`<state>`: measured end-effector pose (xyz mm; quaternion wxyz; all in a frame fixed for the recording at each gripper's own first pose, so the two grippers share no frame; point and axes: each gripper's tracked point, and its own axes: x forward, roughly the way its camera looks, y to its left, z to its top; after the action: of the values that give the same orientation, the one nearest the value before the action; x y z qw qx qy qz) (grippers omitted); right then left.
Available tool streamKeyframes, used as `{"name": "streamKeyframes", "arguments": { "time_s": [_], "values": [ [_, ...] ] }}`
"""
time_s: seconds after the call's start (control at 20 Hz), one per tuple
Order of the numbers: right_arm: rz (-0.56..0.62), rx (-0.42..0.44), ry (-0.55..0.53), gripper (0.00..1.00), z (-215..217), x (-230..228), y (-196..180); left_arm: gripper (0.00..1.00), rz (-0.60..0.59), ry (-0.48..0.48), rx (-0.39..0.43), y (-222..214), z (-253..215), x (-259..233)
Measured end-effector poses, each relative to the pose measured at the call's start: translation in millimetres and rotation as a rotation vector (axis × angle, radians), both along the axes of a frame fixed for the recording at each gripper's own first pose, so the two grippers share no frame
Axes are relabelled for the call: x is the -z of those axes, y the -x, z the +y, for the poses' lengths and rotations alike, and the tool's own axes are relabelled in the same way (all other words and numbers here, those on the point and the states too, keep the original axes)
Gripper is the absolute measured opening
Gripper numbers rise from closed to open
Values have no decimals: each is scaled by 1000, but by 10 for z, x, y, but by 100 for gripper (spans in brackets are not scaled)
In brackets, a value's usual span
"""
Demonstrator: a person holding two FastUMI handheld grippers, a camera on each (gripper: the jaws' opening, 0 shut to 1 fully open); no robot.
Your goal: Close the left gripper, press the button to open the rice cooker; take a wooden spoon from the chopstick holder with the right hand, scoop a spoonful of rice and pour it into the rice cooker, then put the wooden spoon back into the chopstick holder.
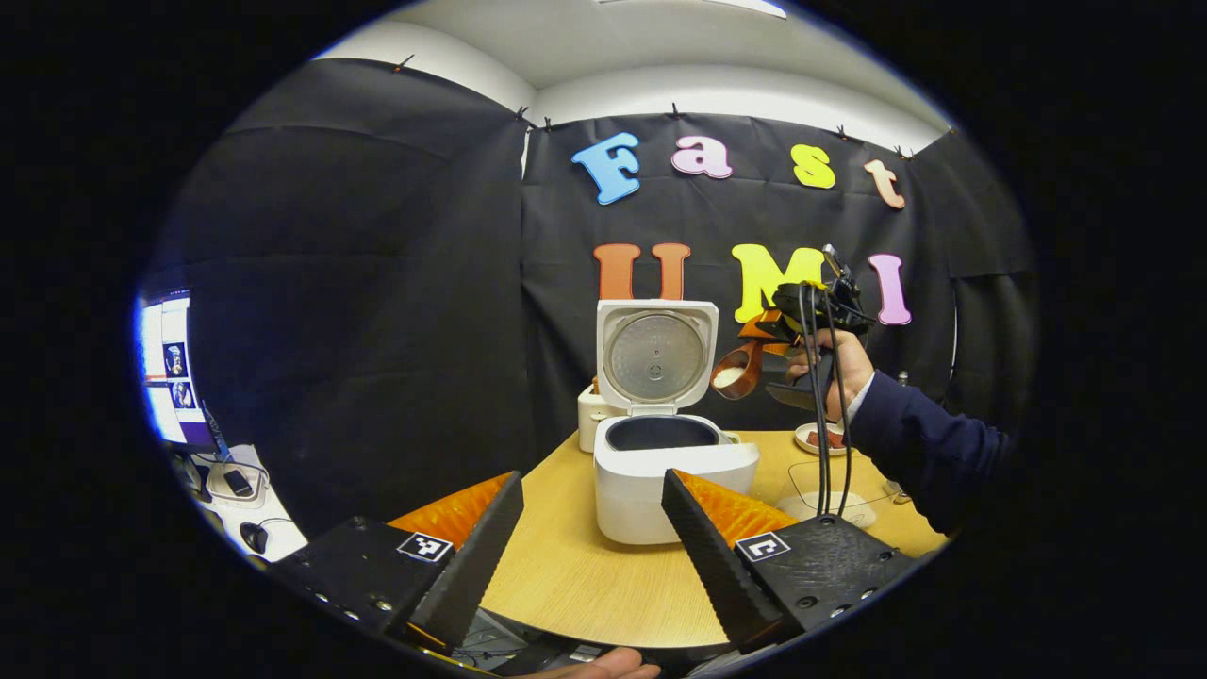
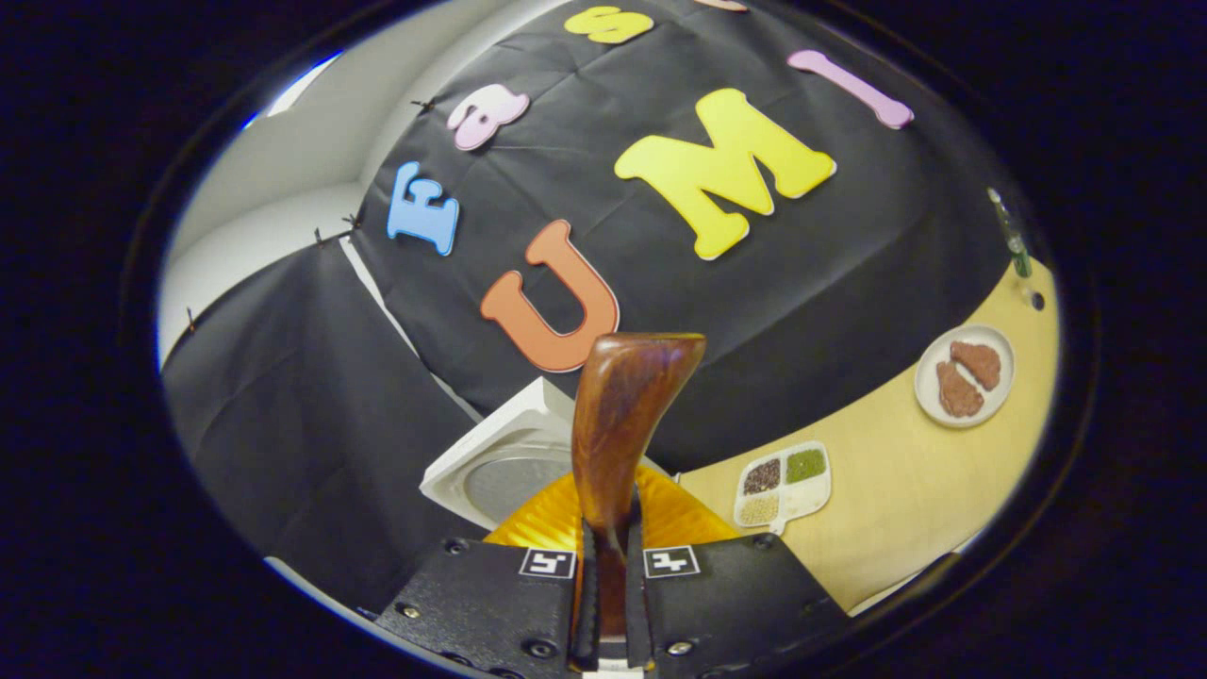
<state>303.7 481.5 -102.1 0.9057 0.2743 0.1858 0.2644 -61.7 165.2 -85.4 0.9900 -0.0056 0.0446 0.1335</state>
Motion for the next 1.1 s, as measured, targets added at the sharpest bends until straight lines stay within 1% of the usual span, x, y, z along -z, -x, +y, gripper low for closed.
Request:
{"name": "streamKeyframes", "arguments": {
  "time_s": [0.1, 0.15, 0.3, 0.4, 0.45, 0.5, 0.55, 0.65, 0.8, 1.1],
  "values": [
    [-36, -8, 65, 12, 146, 50, -42, 94, -6, 5, 5, -10, -12, 0],
    [-56, -22, 117, 12, 233, 99, -59, 94, -2, 4, 5, -7, -5, 11],
    [-162, -66, 285, 12, 464, 184, -46, 94, 19, -19, -2, 9, 21, 50],
    [-243, -97, 357, 13, 634, 166, 3, 94, 29, -28, -8, -7, 23, 97],
    [-289, -103, 392, 13, 678, 147, 37, 86, 34, -28, -5, -9, 19, 113],
    [-328, -109, 423, 13, 744, 135, 84, 94, 38, -29, -5, -4, 26, 118],
    [-362, -117, 453, 13, 794, 144, 116, 94, 41, -31, -5, 0, 40, 125],
    [-414, -130, 492, 13, 882, 176, 166, 94, 41, -29, -9, -4, 37, 121],
    [-443, -170, 524, 13, 971, 261, 221, 94, 39, -16, -16, -17, 48, 126],
    [-540, -211, 619, 13, 1045, 303, 346, 94, 44, -11, -15, -21, 41, 145]
  ]
}}
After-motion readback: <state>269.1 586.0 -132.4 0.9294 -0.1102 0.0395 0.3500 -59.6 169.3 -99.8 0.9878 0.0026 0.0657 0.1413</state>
